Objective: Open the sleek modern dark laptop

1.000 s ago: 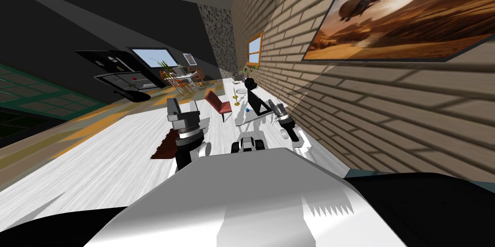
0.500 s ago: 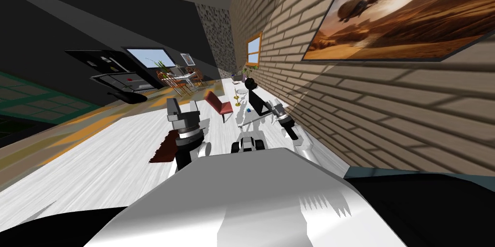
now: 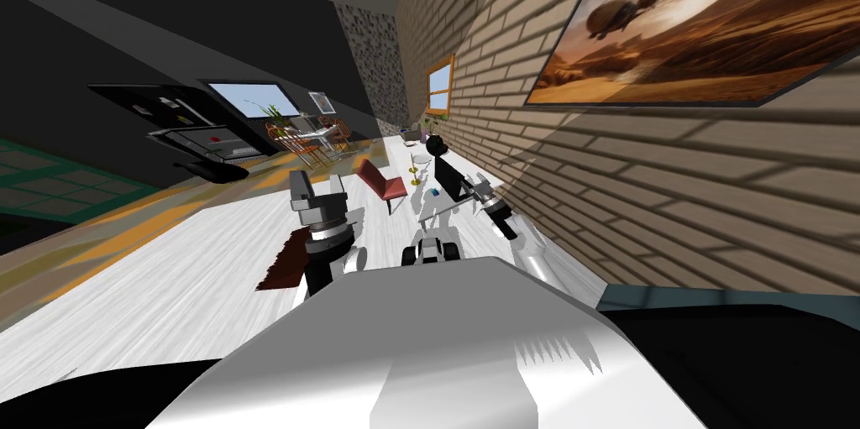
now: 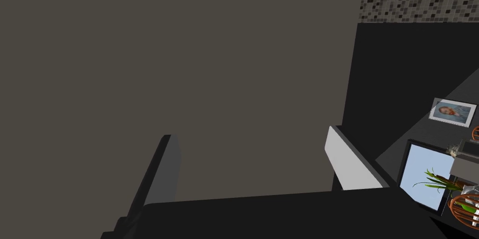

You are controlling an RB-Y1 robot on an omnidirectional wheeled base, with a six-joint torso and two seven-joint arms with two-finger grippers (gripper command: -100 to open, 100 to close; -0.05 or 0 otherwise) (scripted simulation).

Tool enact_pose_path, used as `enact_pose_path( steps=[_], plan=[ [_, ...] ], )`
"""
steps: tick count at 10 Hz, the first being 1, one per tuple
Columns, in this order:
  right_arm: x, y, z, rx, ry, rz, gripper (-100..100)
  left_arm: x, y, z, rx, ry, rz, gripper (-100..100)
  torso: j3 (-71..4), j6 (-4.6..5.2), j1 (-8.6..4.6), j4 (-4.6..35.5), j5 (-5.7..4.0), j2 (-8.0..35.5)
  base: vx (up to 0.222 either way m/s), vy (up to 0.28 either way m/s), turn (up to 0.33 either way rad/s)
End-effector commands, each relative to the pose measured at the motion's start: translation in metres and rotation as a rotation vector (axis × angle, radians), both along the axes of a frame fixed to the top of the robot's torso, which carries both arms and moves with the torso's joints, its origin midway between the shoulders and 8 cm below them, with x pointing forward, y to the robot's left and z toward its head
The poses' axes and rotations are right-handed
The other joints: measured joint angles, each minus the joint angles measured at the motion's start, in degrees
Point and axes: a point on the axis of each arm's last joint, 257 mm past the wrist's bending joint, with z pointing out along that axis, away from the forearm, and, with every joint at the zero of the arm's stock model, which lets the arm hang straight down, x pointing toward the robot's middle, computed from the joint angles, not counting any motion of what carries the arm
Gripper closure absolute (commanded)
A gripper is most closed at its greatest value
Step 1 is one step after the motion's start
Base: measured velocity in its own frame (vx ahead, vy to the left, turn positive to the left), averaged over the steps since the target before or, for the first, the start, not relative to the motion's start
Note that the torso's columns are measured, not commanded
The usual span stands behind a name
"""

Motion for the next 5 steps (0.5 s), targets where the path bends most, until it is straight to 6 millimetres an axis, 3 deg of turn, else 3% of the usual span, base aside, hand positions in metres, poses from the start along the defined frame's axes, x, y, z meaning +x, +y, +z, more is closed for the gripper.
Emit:
enact_pose_path(
  steps=[1,5],
  plan=[
    [0.01,-0.011,-0.018,-0.194,-0.005,-0.041,-100,0.0,0.0,0.0,0.0,0.0,0.0,0,-0.04,0.0,0.08,-0.02,0.02,-0.07,0.023,0.11,-0.058],
    [0.02,-0.026,-0.037,-0.439,-0.019,-0.084,-100,0.0,0.0,0.0,0.0,0.0,0.0,0,-0.04,0.0,0.04,-0.02,0.01,-0.06,0.016,0.074,-0.041]
  ],
)
